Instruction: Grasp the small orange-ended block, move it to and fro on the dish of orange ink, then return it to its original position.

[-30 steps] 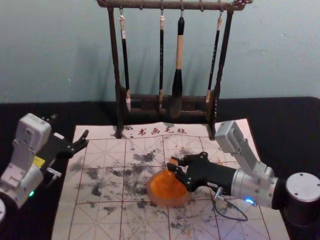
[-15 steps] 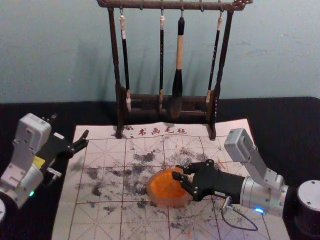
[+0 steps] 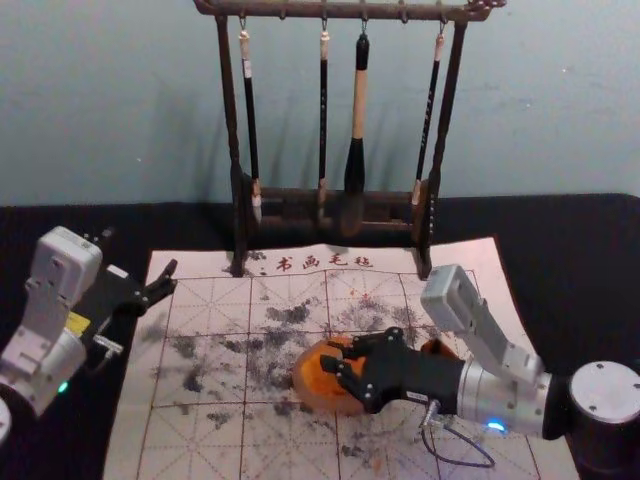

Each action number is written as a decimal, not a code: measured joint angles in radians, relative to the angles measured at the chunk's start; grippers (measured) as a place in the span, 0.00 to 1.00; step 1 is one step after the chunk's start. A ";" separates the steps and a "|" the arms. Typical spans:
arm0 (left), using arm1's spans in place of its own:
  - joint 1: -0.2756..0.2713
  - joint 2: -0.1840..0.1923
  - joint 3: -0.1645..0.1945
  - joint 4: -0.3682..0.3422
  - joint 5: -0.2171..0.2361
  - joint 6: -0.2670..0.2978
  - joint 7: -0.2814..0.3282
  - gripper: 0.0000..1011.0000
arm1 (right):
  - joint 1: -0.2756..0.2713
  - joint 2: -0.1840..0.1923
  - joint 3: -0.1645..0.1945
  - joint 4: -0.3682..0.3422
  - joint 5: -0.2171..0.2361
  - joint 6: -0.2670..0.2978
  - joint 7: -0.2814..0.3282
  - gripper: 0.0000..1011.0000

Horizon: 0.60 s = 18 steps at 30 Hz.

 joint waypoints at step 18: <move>0.000 0.000 0.000 0.000 0.000 0.000 0.000 0.99 | 0.054 -0.045 0.002 0.077 -0.019 0.006 -0.027 0.08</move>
